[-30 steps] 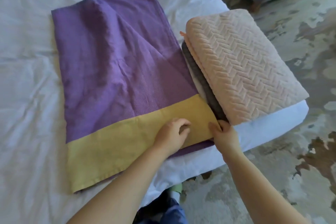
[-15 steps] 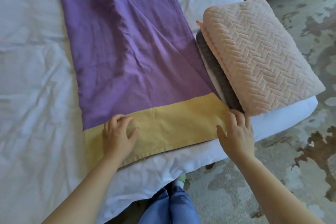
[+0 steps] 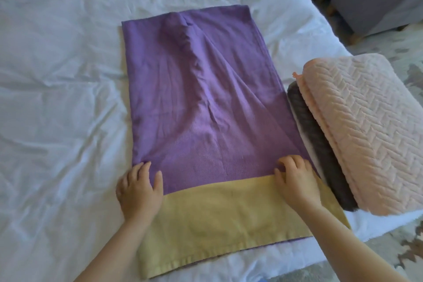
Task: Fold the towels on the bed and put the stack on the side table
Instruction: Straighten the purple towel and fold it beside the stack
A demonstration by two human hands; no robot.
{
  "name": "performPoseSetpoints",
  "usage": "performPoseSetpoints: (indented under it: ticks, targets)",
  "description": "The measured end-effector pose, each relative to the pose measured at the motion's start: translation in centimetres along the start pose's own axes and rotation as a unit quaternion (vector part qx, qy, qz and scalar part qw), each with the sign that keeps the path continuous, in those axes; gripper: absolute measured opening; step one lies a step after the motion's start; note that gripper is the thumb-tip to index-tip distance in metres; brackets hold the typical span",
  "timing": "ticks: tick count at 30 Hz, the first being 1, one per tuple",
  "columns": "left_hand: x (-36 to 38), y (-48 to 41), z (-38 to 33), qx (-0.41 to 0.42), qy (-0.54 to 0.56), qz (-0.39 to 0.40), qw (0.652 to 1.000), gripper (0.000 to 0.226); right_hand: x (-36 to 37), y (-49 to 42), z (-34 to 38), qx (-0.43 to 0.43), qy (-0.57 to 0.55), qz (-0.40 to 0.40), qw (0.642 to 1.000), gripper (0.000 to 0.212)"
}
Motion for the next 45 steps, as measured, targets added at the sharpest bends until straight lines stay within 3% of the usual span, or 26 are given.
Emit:
performPoseSetpoints:
  ticks: [4, 11, 16, 20, 23, 25, 27, 29, 31, 33, 35, 36, 38, 42, 45]
  targets:
    - [-2.2, -7.3, -5.3, 0.046, 0.029, -0.029, 0.998, 0.046, -0.2, -8.0, 4.2, -0.019, -0.058, 0.027, 0.998, 0.025]
    - [-2.7, -19.8, -13.8, 0.1, 0.073, -0.01, 0.992, 0.049, 1.9, -23.9, 9.3, 0.063, -0.237, 0.051, 0.968, 0.037]
    - [-3.0, -28.6, -18.5, 0.033, 0.264, 0.067, 0.962, 0.051, 4.6, -32.1, 13.9, 0.131, -0.363, 0.124, 0.914, 0.041]
    - [-3.9, -34.3, -20.8, -0.002, 0.268, 0.029, 0.963, 0.071, 7.4, -33.4, 18.6, 0.071, -0.391, 0.286, 0.872, 0.033]
    - [-3.7, -37.6, -21.7, -0.023, 0.178, 0.067, 0.981, 0.09, 8.7, -33.4, 20.9, -0.034, -0.301, 0.373, 0.877, 0.035]
    - [-3.3, -39.5, -21.6, -0.034, 0.109, 0.09, 0.989, 0.083, 9.2, -33.5, 21.8, -0.112, -0.208, 0.403, 0.884, 0.034]
    - [-3.6, -40.6, -21.2, -0.043, 0.16, 0.079, 0.983, 0.056, 9.3, -34.7, 22.0, -0.112, -0.231, 0.381, 0.888, 0.025]
    - [-2.8, -40.7, -20.1, -0.085, 0.345, 0.1, 0.929, 0.043, 8.6, -36.9, 21.7, -0.045, -0.317, 0.301, 0.898, 0.013]
    - [-1.6, -39.9, -19.0, -0.14, 0.539, 0.138, 0.819, 0.046, 8.7, -38.6, 22.1, 0.028, -0.407, 0.259, 0.875, 0.009]
    - [-0.7, -39.3, -18.0, -0.169, 0.648, 0.16, 0.725, 0.049, 9.5, -39.5, 24.1, 0.059, -0.459, 0.277, 0.842, 0.013]
    - [-0.3, -38.9, -17.4, -0.157, 0.674, 0.179, 0.699, 0.053, 10.4, -40.3, 26.4, 0.048, -0.457, 0.286, 0.841, 0.012]
    - [-0.2, -38.9, -17.2, -0.142, 0.678, 0.19, 0.696, 0.056, 11.0, -40.8, 27.6, 0.041, -0.454, 0.287, 0.843, 0.011]
    - [-0.3, -38.8, -17.3, -0.105, 0.666, 0.212, 0.708, 0.06, 12.2, -41.3, 29.5, 0.032, -0.45, 0.303, 0.839, 0.03]
    - [-2.4, -40.5, -16.1, -0.045, 0.564, 0.165, 0.808, 0.068, 13.5, -41.5, 32.4, -0.009, -0.411, 0.357, 0.839, 0.06]
    - [-4.5, -42.9, -13.3, -0.067, 0.607, 0.083, 0.788, 0.071, 13.3, -42.1, 33.5, -0.036, -0.379, 0.366, 0.849, 0.061]
Point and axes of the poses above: each hand's wrist, its own y-axis away from the middle knuckle, its own x-axis out of the palm, z = x × y, the point moved 8 cm from there along -y, towards the middle knuckle, and after that the axes turned 12 degrees about -y, right-handed, at the moved point
